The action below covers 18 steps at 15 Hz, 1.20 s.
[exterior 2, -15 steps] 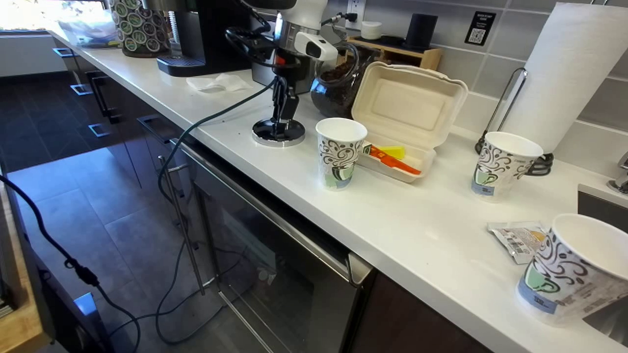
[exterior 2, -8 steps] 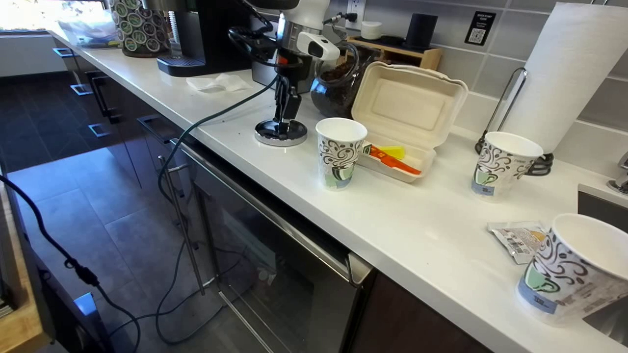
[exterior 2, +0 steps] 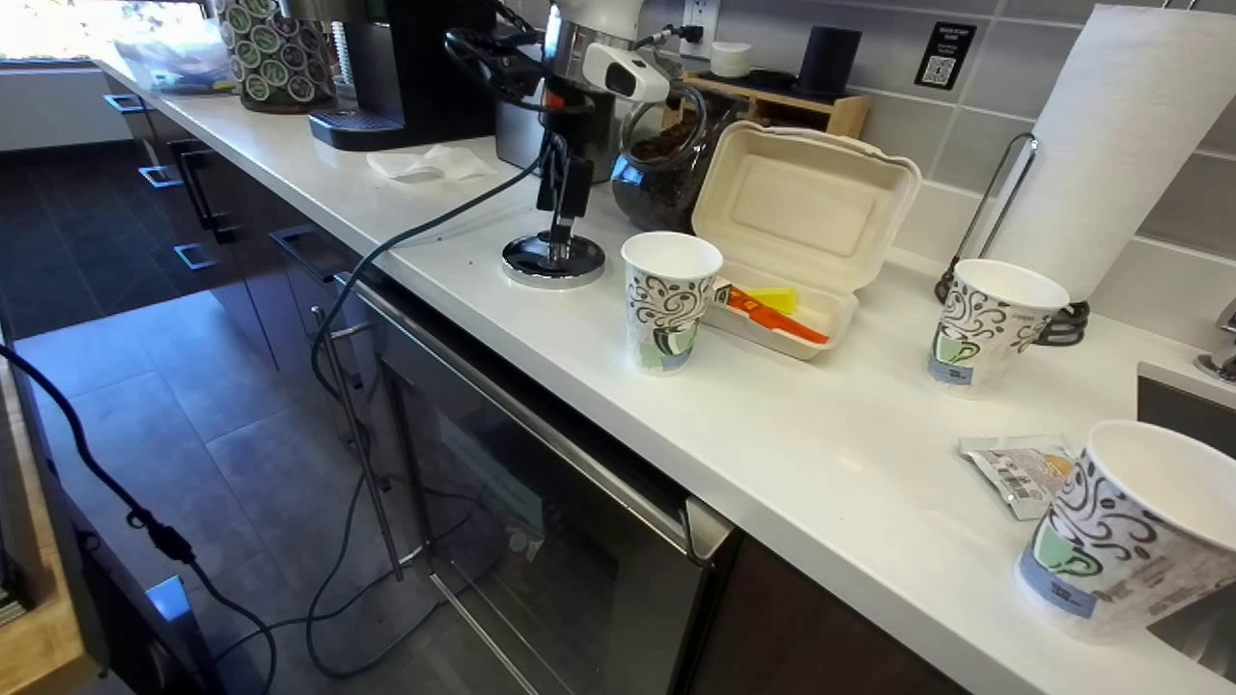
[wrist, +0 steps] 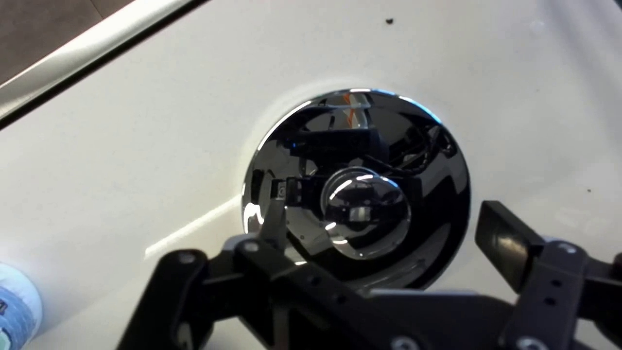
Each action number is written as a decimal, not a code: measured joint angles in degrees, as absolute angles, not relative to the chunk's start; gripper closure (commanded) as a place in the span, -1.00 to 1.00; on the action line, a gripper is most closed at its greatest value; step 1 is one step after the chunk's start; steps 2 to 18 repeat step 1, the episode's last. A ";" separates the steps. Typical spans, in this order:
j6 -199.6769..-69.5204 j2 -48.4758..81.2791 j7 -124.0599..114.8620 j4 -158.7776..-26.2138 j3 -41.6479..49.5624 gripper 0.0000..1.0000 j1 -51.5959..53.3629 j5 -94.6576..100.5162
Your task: Remove the lid from the container
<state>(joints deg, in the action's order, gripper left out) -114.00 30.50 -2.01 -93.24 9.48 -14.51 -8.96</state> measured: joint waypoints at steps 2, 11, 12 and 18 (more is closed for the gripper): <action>-114.03 29.55 -0.94 -93.56 9.18 -1.00 -14.76 -9.71; -114.03 29.55 -0.94 -93.56 9.18 -1.00 -14.76 -9.71; -114.03 29.55 -0.94 -93.56 9.18 -1.00 -14.76 -9.71; -114.03 29.55 -0.94 -93.56 9.18 -1.00 -14.76 -9.71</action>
